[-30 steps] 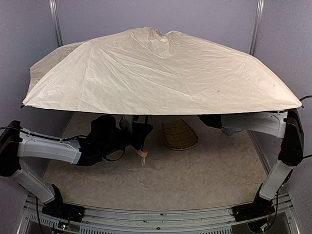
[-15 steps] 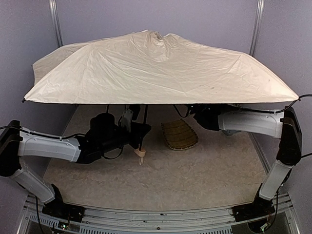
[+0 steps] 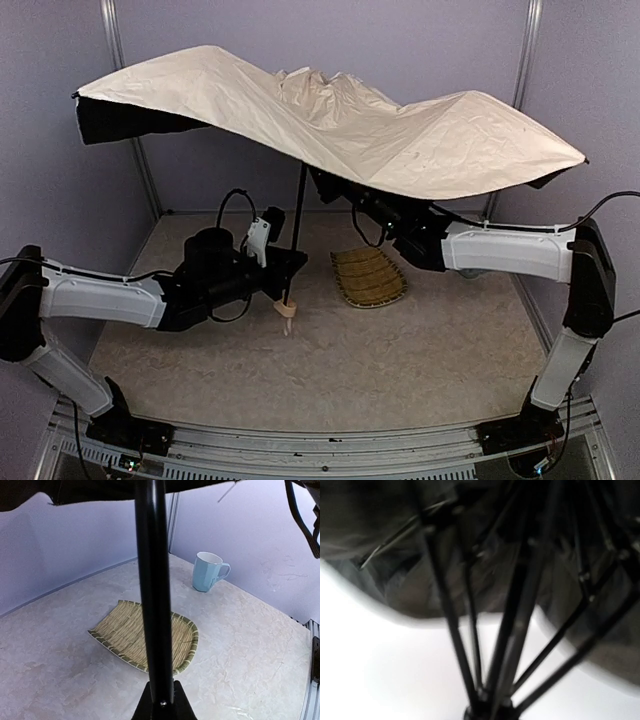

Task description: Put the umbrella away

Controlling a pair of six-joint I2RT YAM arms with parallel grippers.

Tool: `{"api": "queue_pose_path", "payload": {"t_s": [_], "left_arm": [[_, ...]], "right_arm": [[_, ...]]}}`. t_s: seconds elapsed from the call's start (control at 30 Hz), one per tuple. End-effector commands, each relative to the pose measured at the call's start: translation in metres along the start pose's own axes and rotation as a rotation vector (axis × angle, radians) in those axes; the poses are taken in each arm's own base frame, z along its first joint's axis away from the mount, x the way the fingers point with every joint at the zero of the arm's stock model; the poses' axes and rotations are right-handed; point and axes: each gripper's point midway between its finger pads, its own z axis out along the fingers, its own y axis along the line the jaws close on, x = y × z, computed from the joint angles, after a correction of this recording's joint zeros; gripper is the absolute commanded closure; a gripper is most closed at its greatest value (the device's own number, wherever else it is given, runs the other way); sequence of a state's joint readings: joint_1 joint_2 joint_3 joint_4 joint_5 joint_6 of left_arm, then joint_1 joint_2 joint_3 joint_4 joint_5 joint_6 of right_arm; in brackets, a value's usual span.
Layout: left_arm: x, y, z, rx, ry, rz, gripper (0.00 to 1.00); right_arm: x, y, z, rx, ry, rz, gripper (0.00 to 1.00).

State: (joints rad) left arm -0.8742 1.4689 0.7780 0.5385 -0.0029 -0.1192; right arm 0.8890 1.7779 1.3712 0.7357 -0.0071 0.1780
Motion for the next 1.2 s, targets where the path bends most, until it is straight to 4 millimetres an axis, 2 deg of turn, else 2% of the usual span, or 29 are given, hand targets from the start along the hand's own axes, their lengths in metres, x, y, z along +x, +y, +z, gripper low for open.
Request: {"api": "queue_pose_path", "payload": {"t_s": [0.0, 0.2, 0.33, 0.47, 0.53, 0.63, 0.73, 0.83, 0.97, 1.07, 1.17], "left_arm": [[-0.275, -0.028, -0.129, 0.112, -1.04, 0.058, 1.0], [-0.265, -0.034, -0.112, 0.161, -1.03, 0.068, 1.0], [-0.254, -0.035, -0.097, 0.181, -0.939, 0.045, 1.0], [-0.236, -0.034, -0.091, 0.195, -0.874, 0.016, 1.0], [-0.221, -0.033, -0.08, 0.192, -0.798, 0.0, 1.0], [-0.189, -0.033, -0.059, 0.194, -0.668, 0.004, 1.0], [-0.157, -0.038, -0.042, 0.151, -0.566, 0.064, 0.93], [-0.135, -0.041, -0.027, 0.166, -0.471, 0.076, 0.83], [-0.104, -0.036, -0.02, 0.168, -0.392, 0.065, 0.68], [-0.086, -0.027, -0.016, 0.161, -0.328, 0.051, 0.52], [-0.072, -0.015, -0.008, 0.14, -0.274, 0.028, 0.42]], "right_arm": [[0.259, 0.047, -0.089, -0.18, 0.809, 0.043, 0.93], [0.256, 0.047, -0.087, -0.174, 0.81, 0.025, 0.93], [0.236, 0.04, -0.079, -0.148, 0.771, 0.018, 0.94], [0.205, 0.035, -0.066, -0.142, 0.698, 0.03, 0.96], [0.183, 0.029, -0.059, -0.136, 0.644, 0.043, 0.98], [0.145, 0.016, -0.047, -0.119, 0.531, 0.073, 1.0], [0.105, -0.002, -0.035, -0.093, 0.403, 0.104, 1.0], [0.066, -0.014, -0.026, -0.098, 0.272, 0.16, 1.0], [0.02, -0.016, -0.022, -0.115, 0.121, 0.157, 1.0], [0.006, -0.014, -0.022, -0.127, 0.069, 0.152, 1.0], [0.005, -0.012, -0.023, -0.142, 0.05, 0.178, 1.0]]}}
